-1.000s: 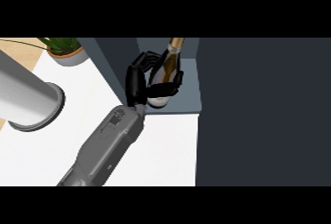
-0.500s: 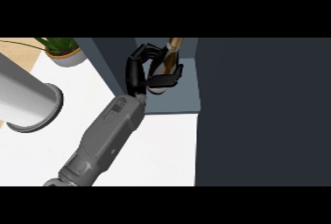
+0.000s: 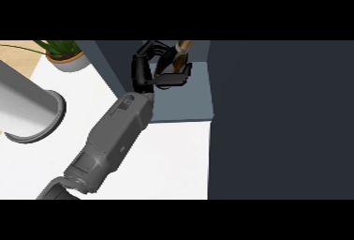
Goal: Pick up the wine, place it into the cabinet and close the cabinet
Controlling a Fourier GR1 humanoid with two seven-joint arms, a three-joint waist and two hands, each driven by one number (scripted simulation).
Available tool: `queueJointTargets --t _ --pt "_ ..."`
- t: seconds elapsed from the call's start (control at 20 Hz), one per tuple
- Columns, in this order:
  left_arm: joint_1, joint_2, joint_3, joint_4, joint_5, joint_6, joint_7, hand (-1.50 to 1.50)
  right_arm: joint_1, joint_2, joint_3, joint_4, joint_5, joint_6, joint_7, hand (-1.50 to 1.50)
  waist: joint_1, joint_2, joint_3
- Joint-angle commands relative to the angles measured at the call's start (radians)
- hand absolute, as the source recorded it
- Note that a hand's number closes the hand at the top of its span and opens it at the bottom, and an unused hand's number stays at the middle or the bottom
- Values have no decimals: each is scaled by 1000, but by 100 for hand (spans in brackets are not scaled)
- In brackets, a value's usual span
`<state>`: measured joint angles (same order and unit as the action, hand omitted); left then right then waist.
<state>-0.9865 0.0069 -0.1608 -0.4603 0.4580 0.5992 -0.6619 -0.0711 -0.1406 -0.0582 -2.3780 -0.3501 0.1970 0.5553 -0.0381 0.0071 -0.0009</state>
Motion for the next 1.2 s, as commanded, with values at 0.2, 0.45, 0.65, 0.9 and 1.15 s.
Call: queueJointTargets --t 0.2,0.45,0.65,0.9,1.15 --pt "-109 -7 117 122 99 -17 8 150 37 11 11 -58 -24 20 -19 -150 -12 5 0" --pt "-60 -7 149 150 161 -102 -61 150 82 14 2 -85 -60 29 -30 -150 -21 5 0" --pt "-42 9 181 202 140 -158 -106 150 61 -1 0 -48 -39 36 -36 -150 -5 6 0" --pt "-106 5 181 258 137 -129 -109 150 18 -17 14 -82 -46 15 7 -150 -22 12 0" --pt "-115 -7 158 306 127 -87 -138 -150 -19 -3 16 9 -15 11 -29 -150 -24 16 0"
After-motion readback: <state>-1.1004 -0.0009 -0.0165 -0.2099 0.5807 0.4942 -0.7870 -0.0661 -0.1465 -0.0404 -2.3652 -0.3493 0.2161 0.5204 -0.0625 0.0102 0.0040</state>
